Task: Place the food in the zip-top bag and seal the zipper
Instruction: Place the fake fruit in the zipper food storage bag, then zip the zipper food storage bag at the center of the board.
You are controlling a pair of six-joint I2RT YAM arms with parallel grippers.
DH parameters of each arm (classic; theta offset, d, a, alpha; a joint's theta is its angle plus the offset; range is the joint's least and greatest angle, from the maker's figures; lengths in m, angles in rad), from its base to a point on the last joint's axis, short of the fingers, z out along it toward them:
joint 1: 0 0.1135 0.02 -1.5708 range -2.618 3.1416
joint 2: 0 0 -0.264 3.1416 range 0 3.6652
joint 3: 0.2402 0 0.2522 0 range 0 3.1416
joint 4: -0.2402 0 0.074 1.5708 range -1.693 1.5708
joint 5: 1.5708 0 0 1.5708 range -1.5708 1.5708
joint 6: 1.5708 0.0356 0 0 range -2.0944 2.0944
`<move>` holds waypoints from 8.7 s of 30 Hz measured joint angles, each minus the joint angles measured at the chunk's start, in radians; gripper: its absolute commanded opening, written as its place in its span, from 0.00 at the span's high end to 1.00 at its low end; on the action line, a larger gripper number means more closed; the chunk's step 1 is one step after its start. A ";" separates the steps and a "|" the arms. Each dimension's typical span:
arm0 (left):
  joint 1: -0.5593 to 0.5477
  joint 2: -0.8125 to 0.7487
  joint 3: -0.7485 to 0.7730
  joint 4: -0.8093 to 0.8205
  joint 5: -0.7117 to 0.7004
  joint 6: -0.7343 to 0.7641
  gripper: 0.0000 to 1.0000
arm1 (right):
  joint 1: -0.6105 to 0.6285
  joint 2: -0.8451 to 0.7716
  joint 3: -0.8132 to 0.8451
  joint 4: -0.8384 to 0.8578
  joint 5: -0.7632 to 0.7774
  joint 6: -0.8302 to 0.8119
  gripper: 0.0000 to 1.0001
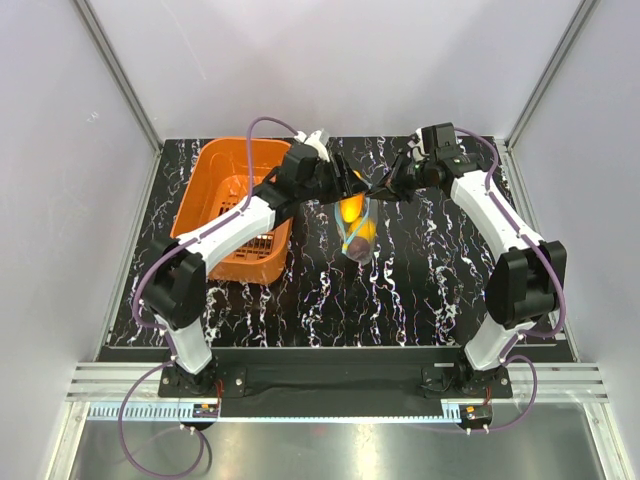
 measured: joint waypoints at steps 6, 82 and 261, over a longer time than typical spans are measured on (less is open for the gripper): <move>-0.018 0.008 -0.002 -0.009 -0.024 0.016 0.56 | -0.004 -0.001 -0.008 -0.016 0.006 -0.001 1.00; 0.001 -0.051 0.172 -0.493 0.214 0.534 1.00 | -0.016 0.002 0.139 -0.372 0.374 -0.068 0.50; -0.016 -0.111 -0.484 0.198 0.619 0.503 1.00 | 0.261 -0.471 -0.596 0.383 0.125 -0.726 0.48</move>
